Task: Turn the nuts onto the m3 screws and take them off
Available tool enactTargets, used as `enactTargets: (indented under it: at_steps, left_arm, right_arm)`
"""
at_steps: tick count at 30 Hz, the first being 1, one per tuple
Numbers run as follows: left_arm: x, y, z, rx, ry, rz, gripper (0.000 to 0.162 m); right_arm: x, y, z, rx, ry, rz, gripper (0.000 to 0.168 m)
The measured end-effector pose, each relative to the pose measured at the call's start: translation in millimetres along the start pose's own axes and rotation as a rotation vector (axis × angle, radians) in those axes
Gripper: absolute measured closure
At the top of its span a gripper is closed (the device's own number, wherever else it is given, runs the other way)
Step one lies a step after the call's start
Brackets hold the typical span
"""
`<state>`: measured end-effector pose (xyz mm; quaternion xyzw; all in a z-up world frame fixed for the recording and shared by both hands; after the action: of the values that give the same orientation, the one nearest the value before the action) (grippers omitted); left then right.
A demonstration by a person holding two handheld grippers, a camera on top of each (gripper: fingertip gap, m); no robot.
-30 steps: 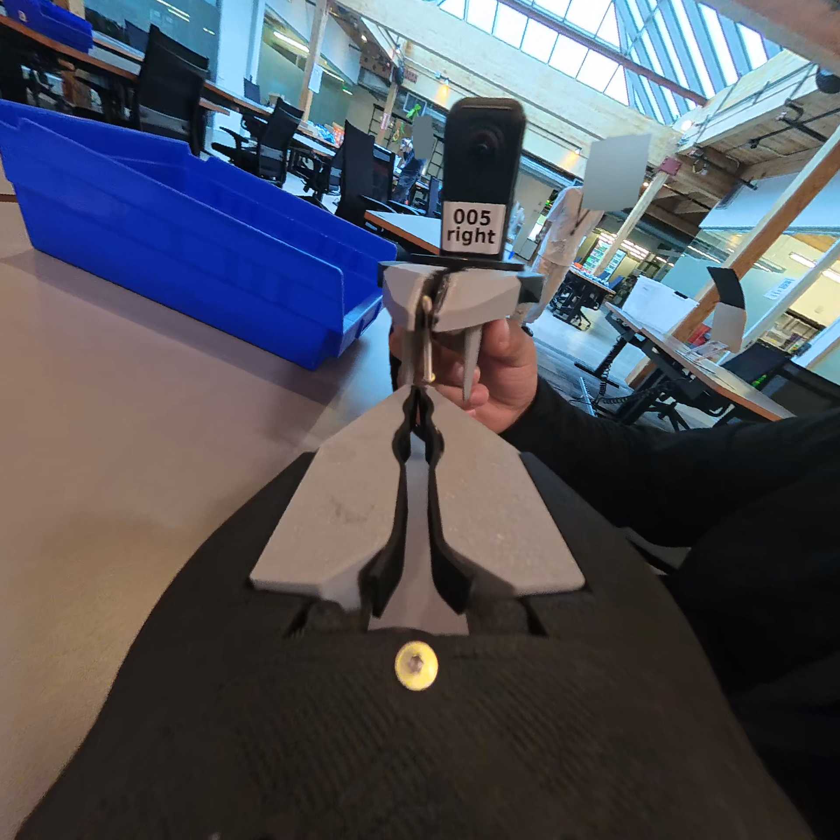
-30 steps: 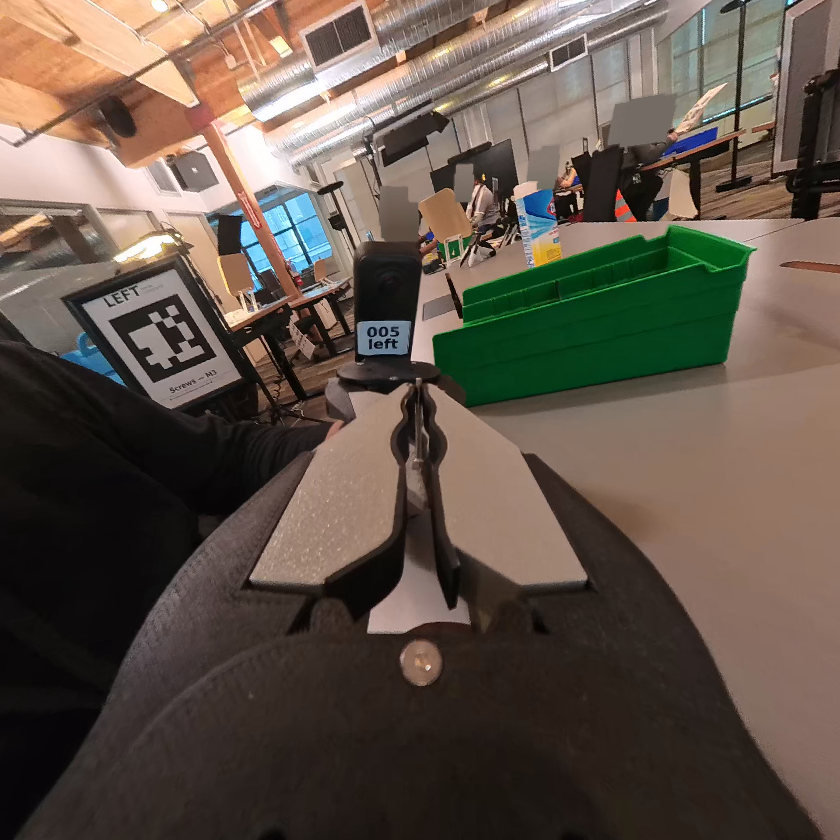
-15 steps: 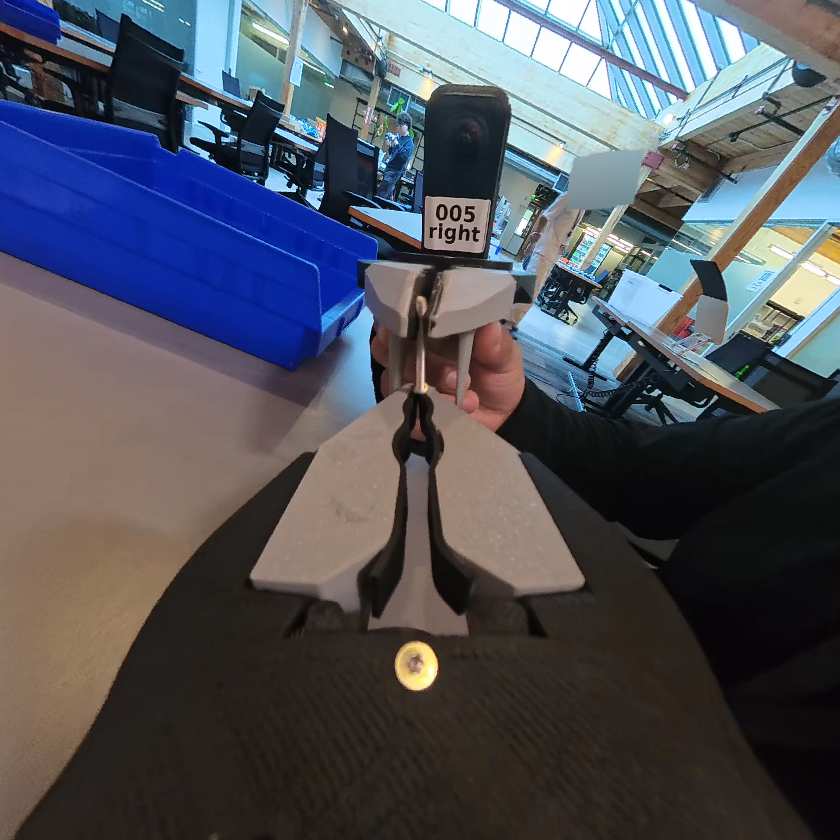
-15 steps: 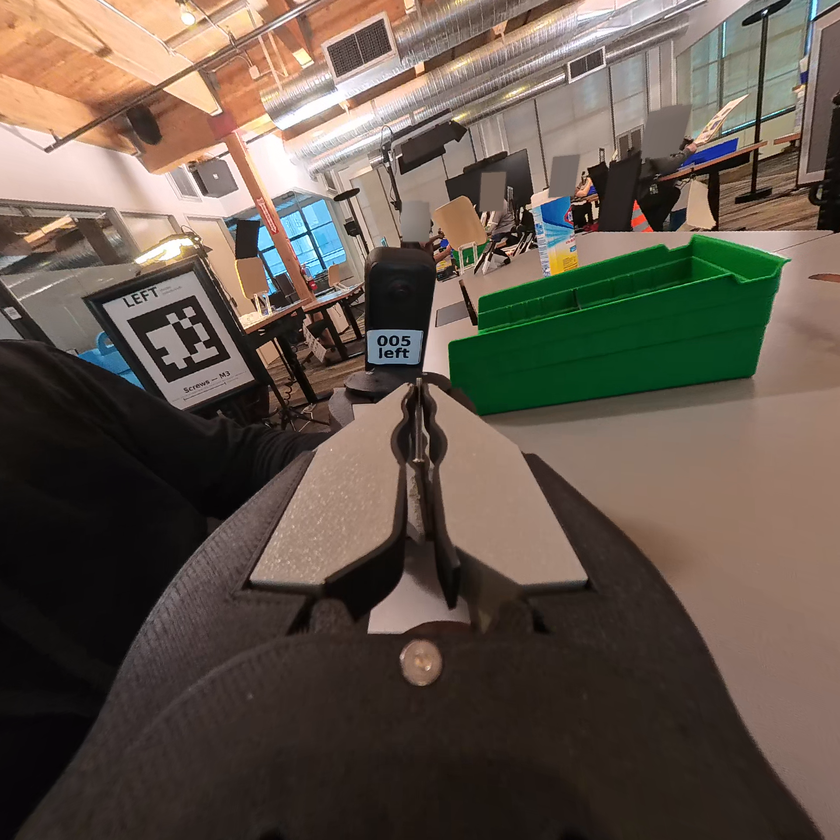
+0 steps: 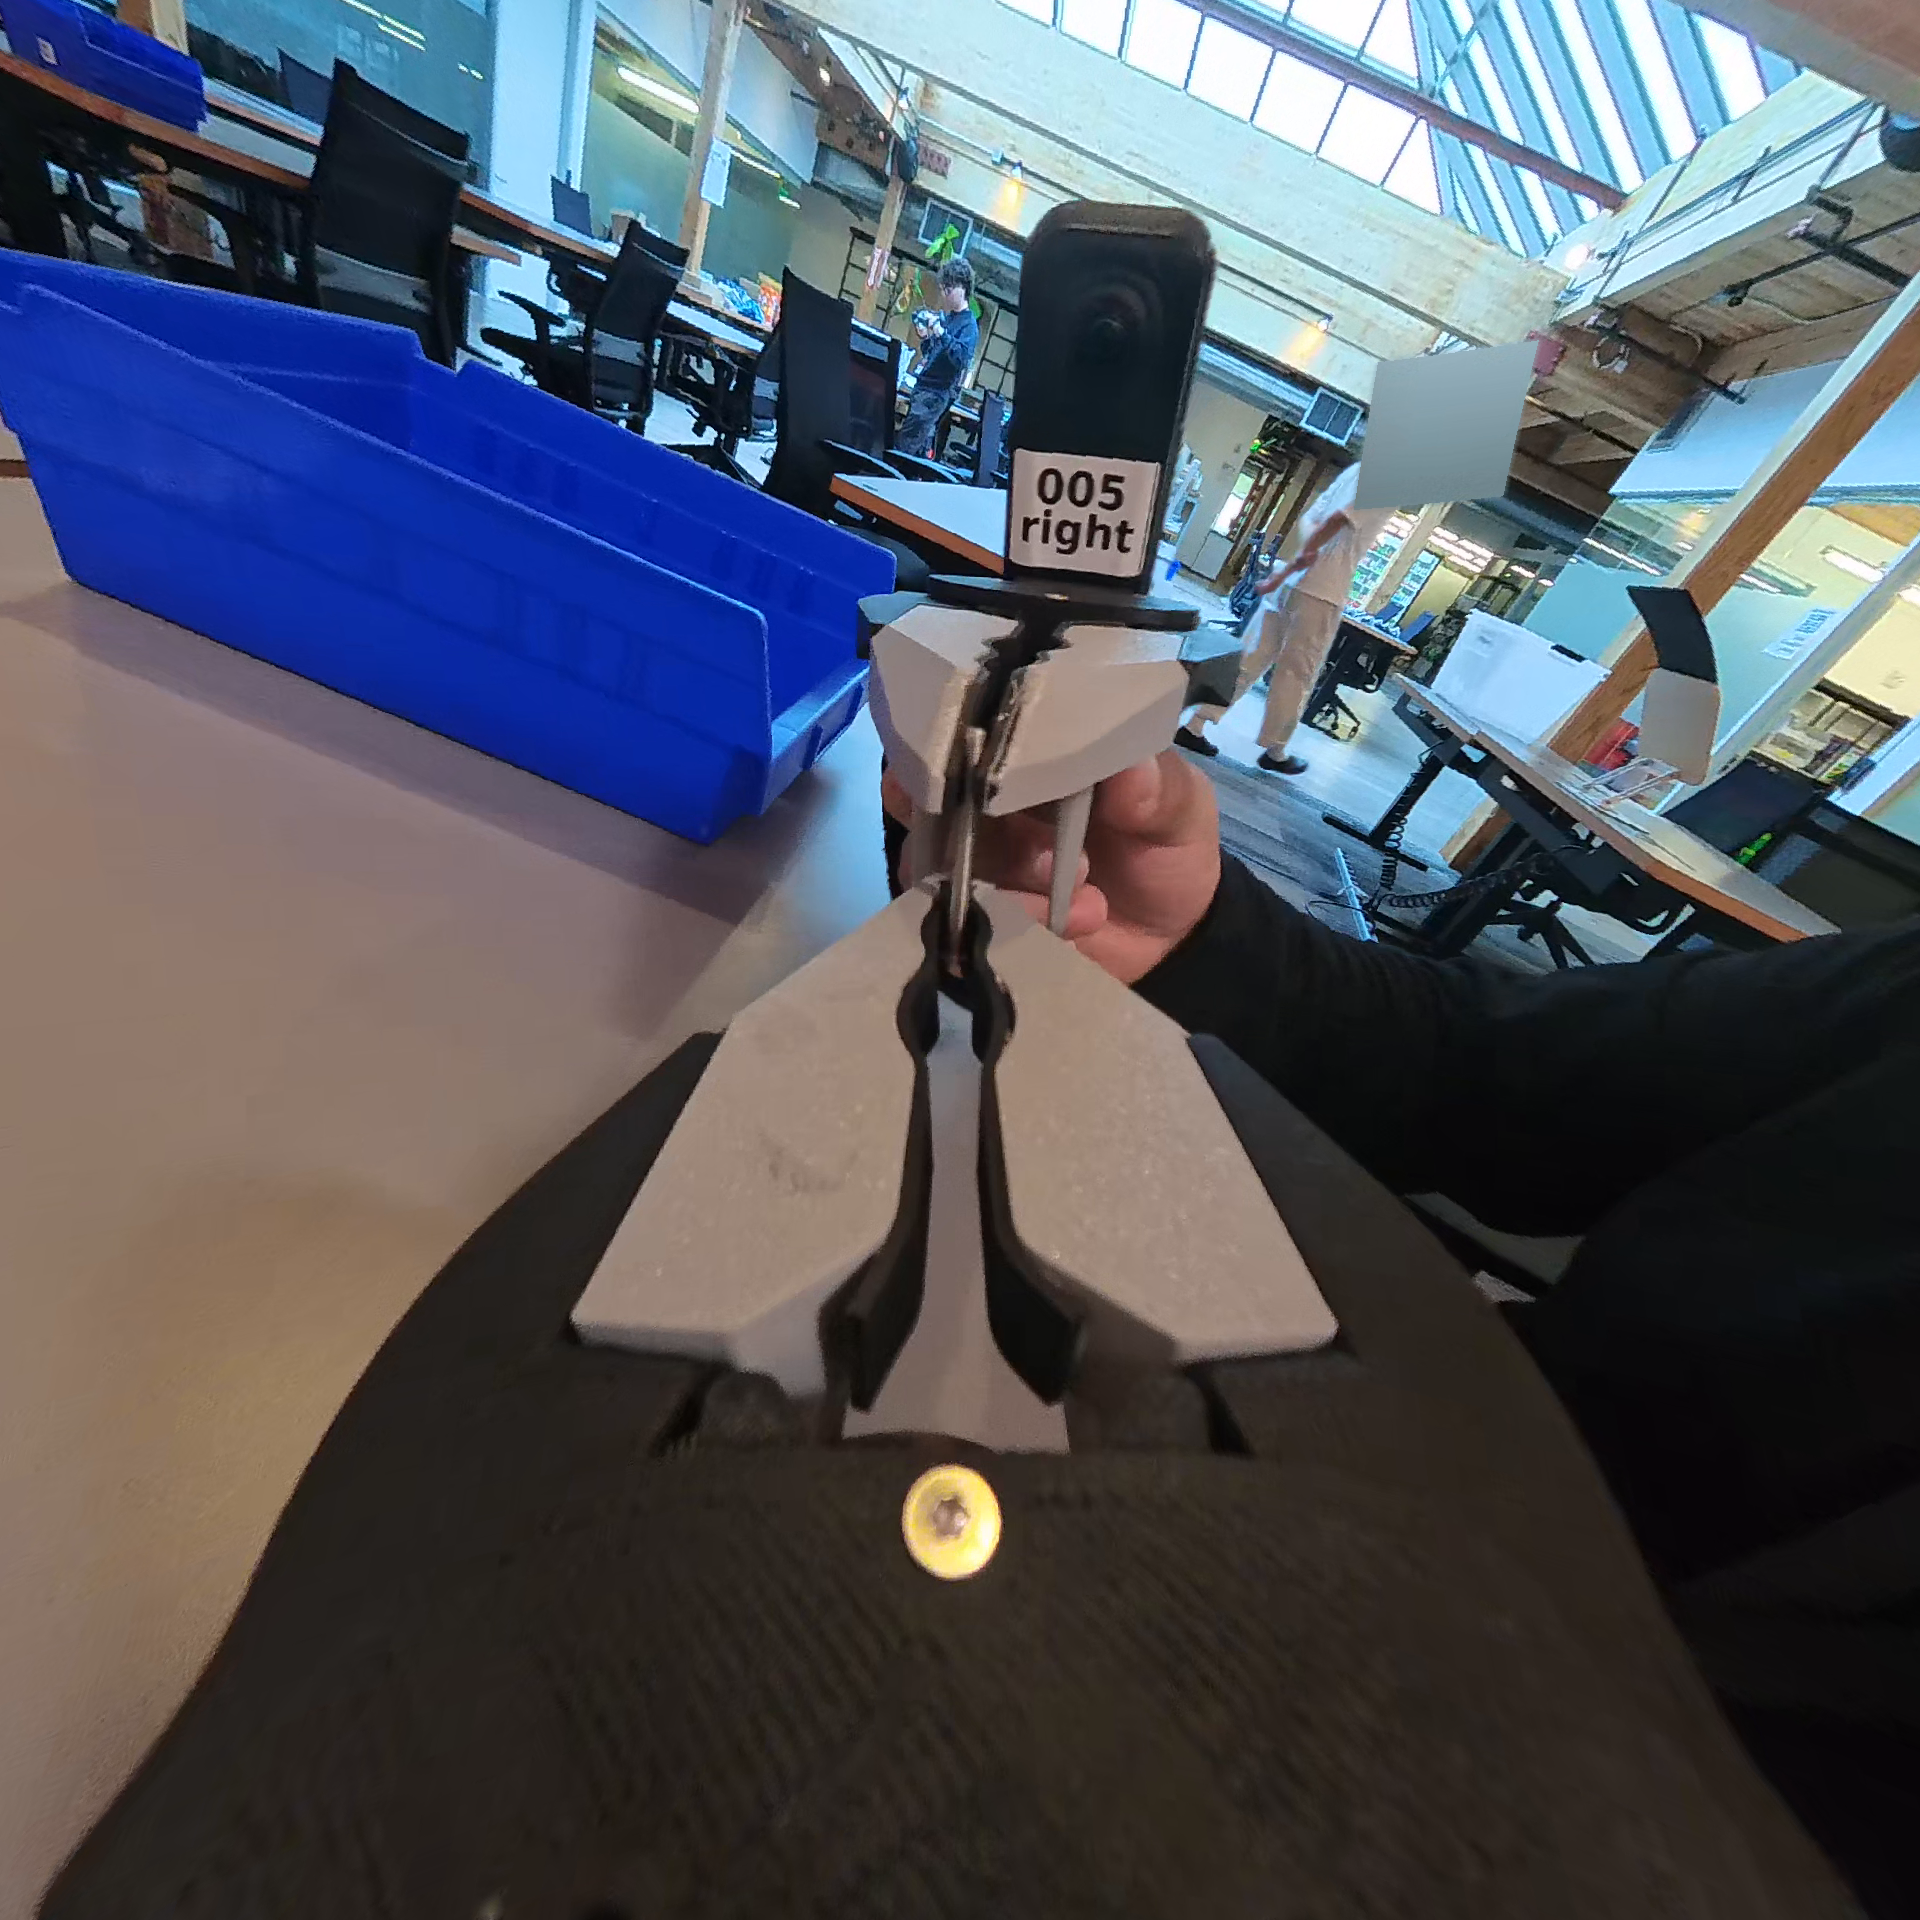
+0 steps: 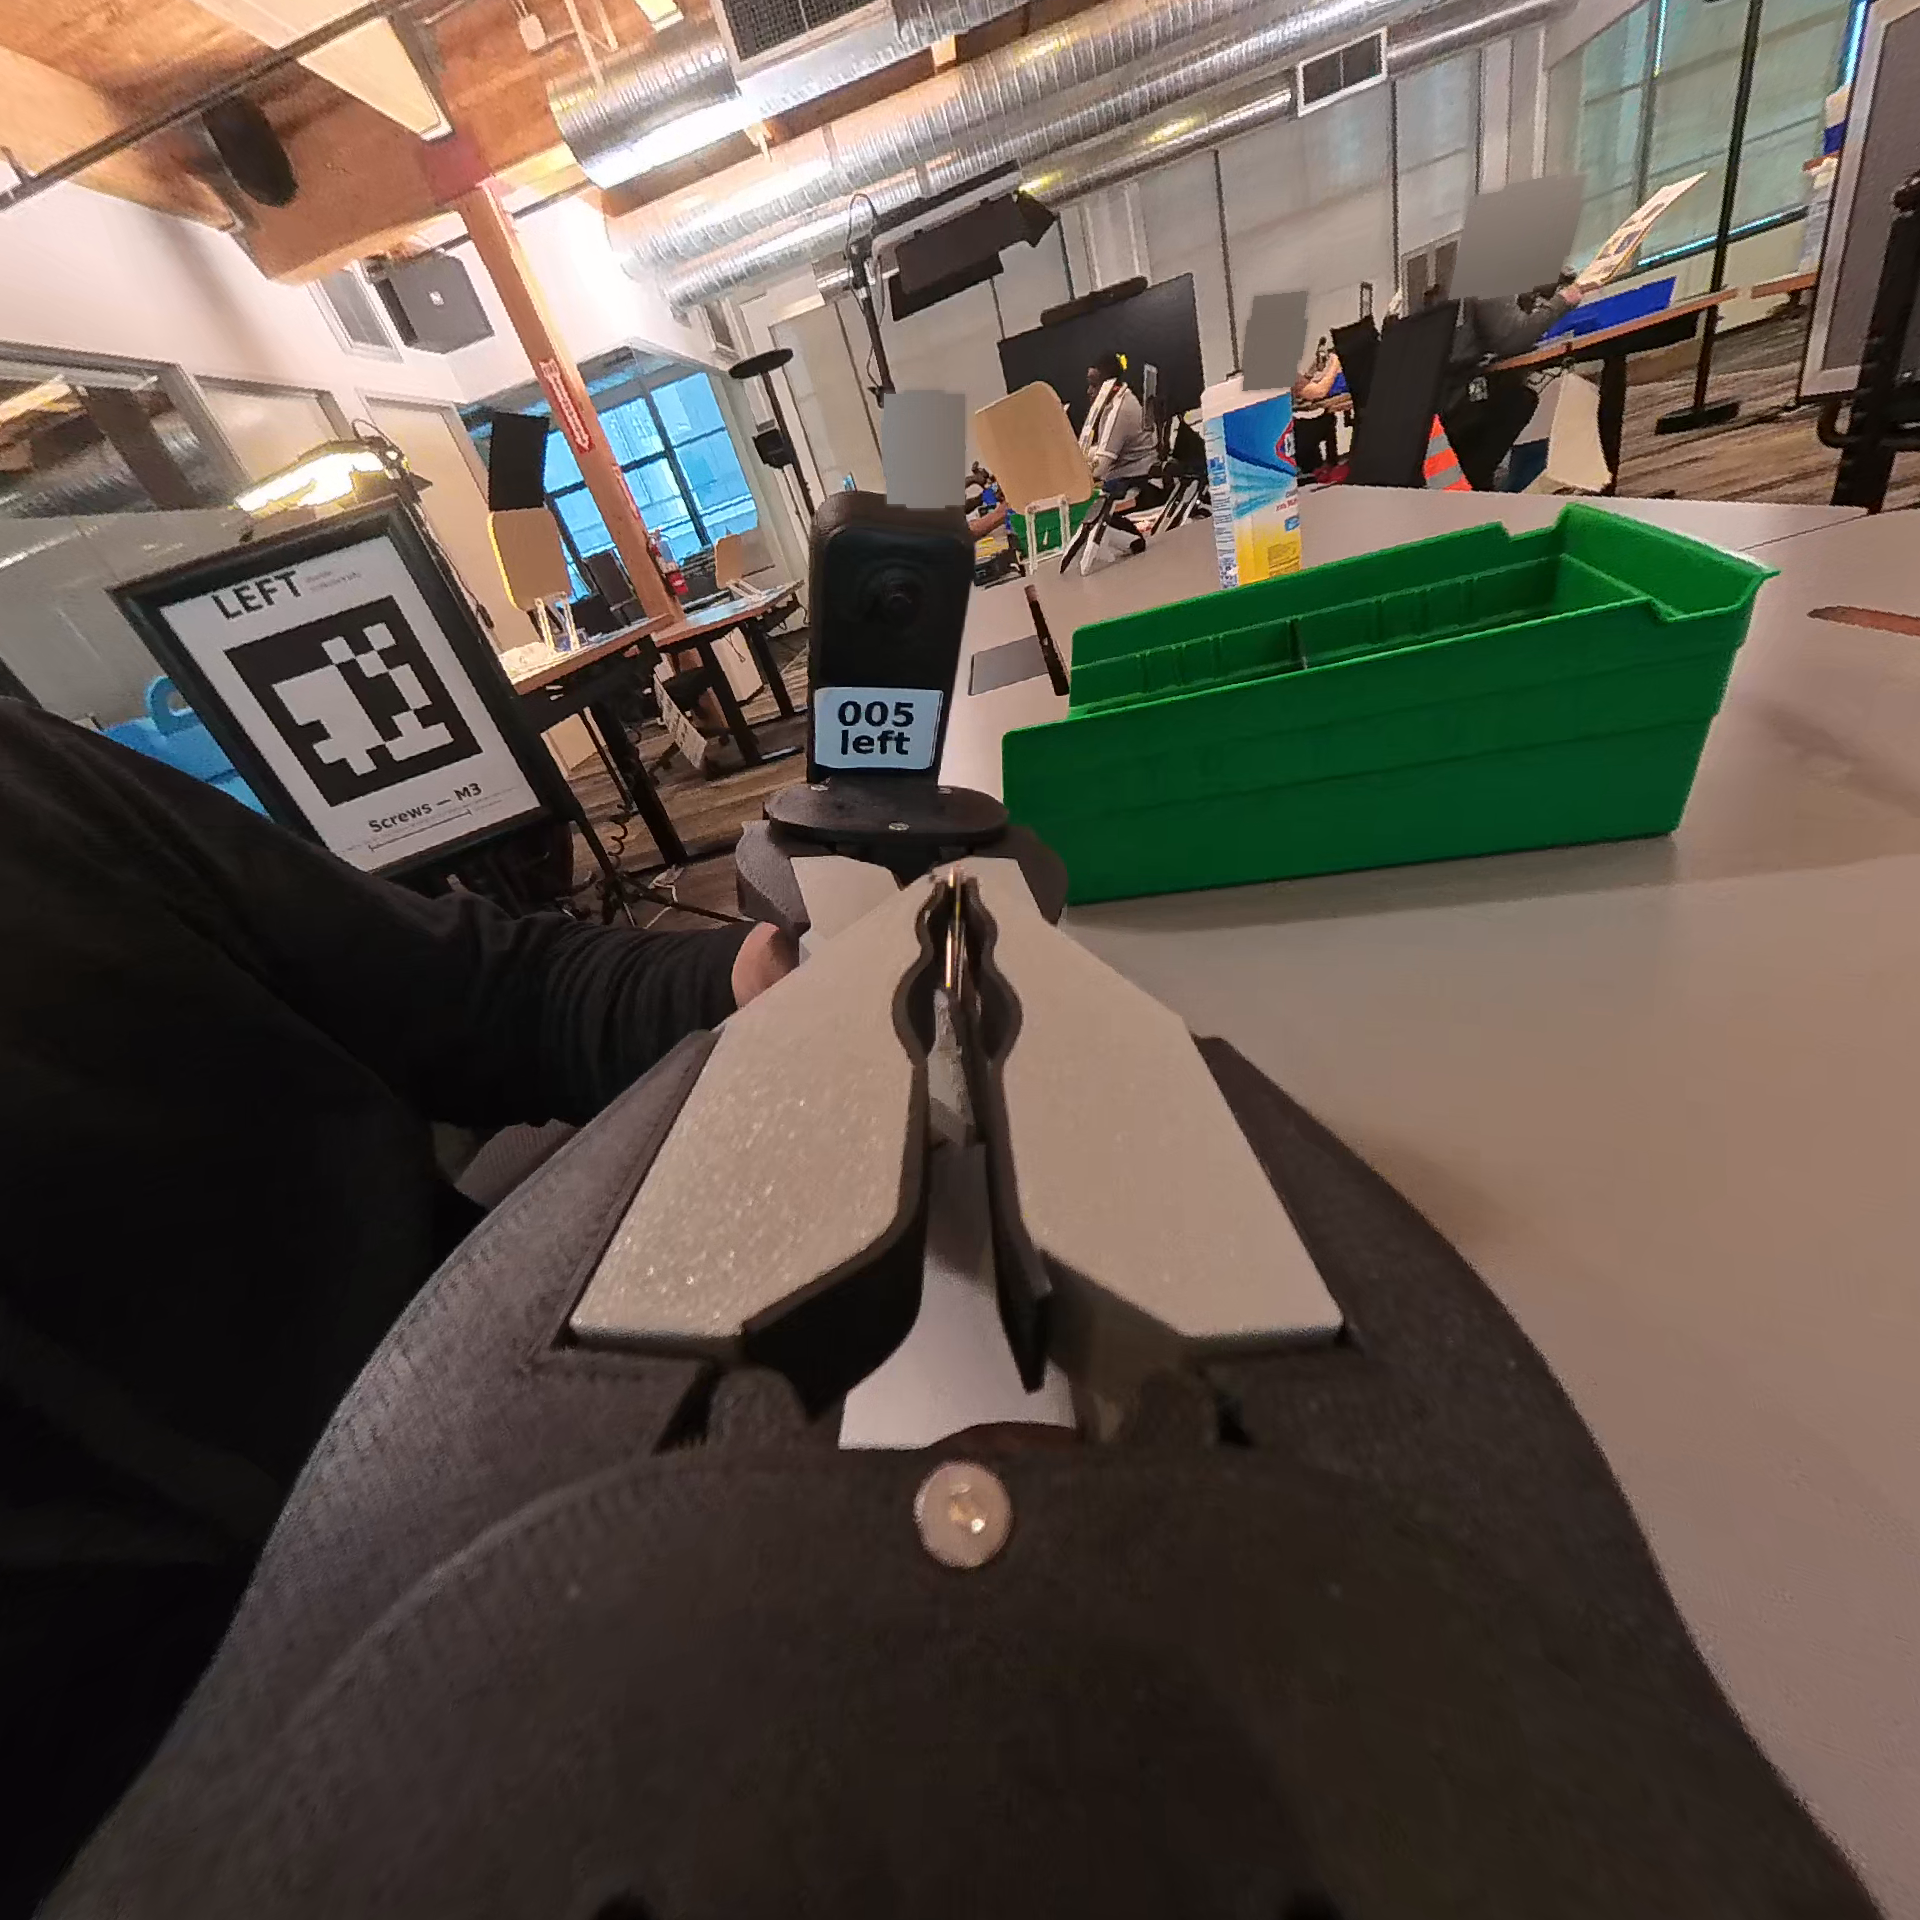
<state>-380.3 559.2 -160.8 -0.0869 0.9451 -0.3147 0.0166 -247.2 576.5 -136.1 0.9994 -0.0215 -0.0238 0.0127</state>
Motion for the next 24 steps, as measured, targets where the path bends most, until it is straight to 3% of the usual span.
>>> enactTargets:
  at_steps: [24]
  left_arm:
    - [-0.8,3.3,4.7,-0.058,0.083,-0.063,0.162]
  right_arm:
    - [1.7,-1.1,2.7,0.008,0.048,-0.001,0.168]
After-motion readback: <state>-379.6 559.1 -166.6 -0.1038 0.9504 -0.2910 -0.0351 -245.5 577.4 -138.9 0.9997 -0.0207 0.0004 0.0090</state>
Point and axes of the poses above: each gripper's, where its closed fingertips meet, x back along the fingers, z out of its underside, y = z × x across the jaws, the point moved 9 cm from there along x, back along the fingers, and after that the axes turned 15 degrees about x, right-handed, at the moved point
